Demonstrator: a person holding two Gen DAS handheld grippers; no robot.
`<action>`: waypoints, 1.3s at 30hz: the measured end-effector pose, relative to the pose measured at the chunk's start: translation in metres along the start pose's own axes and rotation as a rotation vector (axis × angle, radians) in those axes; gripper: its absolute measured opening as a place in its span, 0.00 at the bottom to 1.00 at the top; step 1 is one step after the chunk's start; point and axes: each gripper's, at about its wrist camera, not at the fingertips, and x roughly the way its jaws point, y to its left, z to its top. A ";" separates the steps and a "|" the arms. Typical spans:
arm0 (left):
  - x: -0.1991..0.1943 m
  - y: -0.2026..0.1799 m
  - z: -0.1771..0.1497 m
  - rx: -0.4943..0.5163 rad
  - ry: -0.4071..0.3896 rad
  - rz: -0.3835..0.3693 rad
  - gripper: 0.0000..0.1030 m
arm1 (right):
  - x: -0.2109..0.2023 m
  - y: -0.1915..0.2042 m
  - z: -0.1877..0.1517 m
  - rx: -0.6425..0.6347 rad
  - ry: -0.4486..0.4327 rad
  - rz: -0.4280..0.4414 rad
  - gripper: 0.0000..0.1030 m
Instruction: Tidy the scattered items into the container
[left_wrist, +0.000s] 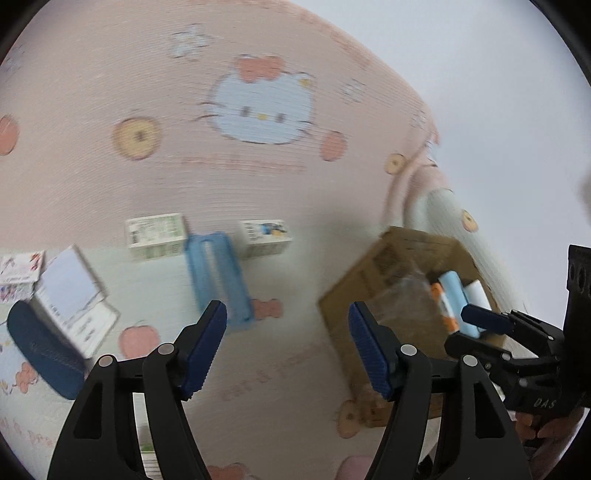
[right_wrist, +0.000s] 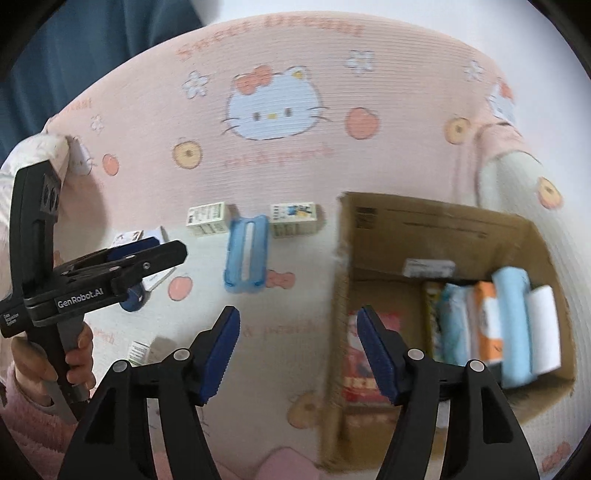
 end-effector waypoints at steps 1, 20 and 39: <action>-0.002 0.007 -0.001 -0.004 -0.005 0.009 0.70 | 0.005 0.005 0.003 -0.004 -0.001 0.009 0.63; -0.035 0.122 -0.093 -0.171 0.090 0.282 0.70 | 0.124 0.089 -0.015 -0.021 0.130 0.321 0.67; -0.018 0.132 -0.166 -0.306 0.183 0.230 0.04 | 0.168 0.157 -0.120 -0.201 0.307 0.520 0.16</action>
